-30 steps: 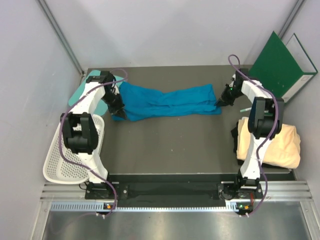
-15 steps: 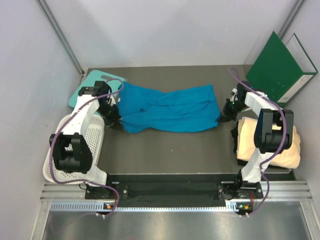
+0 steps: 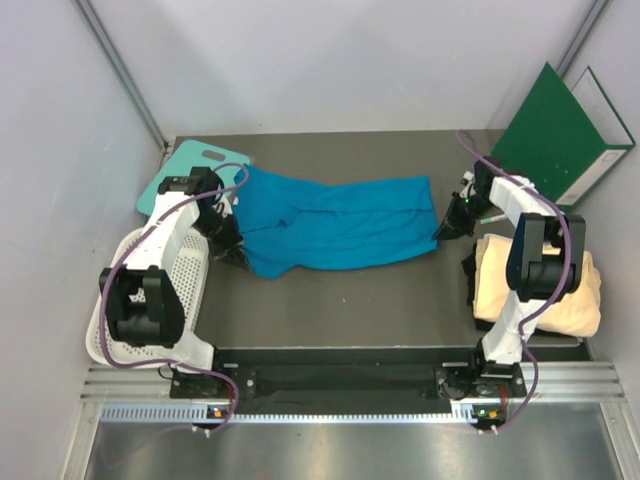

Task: Fold and stack the t-shirts
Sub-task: Fold the other side of the tshirt into a rectangle

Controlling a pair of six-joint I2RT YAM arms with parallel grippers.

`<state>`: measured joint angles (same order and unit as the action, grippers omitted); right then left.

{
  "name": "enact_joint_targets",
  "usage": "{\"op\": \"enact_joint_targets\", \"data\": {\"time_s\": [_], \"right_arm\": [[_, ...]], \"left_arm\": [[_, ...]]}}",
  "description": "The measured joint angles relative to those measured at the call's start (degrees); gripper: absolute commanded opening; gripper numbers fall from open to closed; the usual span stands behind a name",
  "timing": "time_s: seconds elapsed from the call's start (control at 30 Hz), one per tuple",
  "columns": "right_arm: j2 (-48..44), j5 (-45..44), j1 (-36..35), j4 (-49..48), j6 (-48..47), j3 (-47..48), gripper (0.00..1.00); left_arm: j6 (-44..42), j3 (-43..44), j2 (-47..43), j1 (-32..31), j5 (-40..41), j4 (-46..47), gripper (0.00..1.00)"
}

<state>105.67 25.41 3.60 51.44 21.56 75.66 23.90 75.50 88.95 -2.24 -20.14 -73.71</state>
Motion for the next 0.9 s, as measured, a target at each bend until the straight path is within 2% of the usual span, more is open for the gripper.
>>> {"op": "enact_joint_targets", "data": {"time_s": [0.2,0.47,0.73,0.9], "right_arm": [[6.3,1.9,0.0,-0.5,0.0,10.7,0.04],[17.2,3.9,0.0,-1.1,1.0,18.7,0.05],[22.4,5.6,0.0,-3.1,3.1,22.7,0.09],[23.3,8.5,0.0,-9.0,5.2,22.6,0.12]], "left_arm": [[0.1,6.2,4.4,0.0,0.0,1.9,0.0],[0.5,14.5,11.6,0.0,-1.4,4.2,0.0],[1.3,18.8,15.2,0.4,-3.6,4.6,0.0],[3.2,20.5,17.2,2.4,-6.3,6.2,0.0]]}}
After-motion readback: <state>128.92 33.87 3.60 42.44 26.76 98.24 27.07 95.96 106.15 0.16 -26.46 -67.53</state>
